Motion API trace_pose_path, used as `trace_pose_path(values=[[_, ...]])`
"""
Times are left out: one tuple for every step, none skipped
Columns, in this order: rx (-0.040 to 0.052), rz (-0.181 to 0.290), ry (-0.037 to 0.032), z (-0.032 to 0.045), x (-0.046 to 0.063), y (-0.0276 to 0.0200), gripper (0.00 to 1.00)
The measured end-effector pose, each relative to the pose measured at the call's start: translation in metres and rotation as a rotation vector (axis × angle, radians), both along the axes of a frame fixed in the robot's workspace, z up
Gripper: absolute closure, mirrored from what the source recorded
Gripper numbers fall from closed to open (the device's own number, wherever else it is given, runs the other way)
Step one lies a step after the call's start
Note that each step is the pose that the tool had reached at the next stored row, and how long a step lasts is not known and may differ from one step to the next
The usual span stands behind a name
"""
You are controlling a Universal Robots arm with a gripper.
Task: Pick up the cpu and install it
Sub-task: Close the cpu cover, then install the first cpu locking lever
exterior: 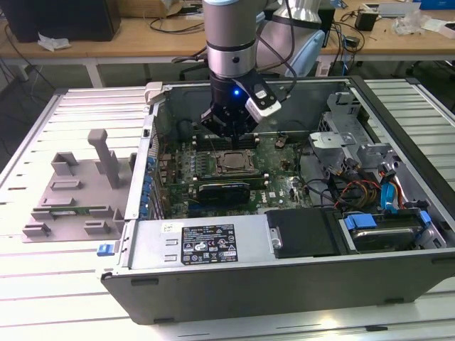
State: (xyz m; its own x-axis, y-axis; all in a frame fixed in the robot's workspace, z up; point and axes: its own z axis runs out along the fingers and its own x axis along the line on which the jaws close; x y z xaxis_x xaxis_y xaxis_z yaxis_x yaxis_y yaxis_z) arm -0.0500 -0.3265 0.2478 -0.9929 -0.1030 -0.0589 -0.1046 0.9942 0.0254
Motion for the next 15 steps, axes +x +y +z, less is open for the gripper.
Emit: trace_pose_path(values=[[-0.0002,0.000,0.0000,0.0001,0.0000,0.0000,0.89],[-0.0001,0.000,0.0001,0.0000,0.0000,0.0000,0.89],[-0.0001,0.000,0.0001,0.0001,0.0000,0.0000,0.89],[-0.0001,0.000,0.0000,0.0000,0.0000,0.0000,0.89],[-0.0001,0.000,0.0001,0.0001,0.0000,0.0000,0.89],[-0.0001,0.000,0.0001,0.0001,0.0000,0.0000,0.89],[-0.0001,0.000,0.0001,0.0000,0.0000,0.0000,0.89],[-0.0001,0.000,0.0001,0.0000,0.0000,0.0000,0.89],[-0.0001,0.000,0.0001,0.0000,0.0000,0.0000,0.89],[-0.0001,0.000,0.0001,0.0000,0.0000,0.0000,0.89],[-0.0001,0.000,0.0001,0.0000,0.0000,0.0000,0.89],[-0.0001,0.000,0.0001,0.0001,0.0000,0.0000,0.89],[-0.0001,0.000,0.0000,0.0000,-0.0004,0.0000,0.89],[-0.0001,0.000,0.0001,0.0000,-0.0018,0.0000,0.89],[-0.0002,0.000,0.0001,0.0000,-0.0036,0.0000,0.89]])
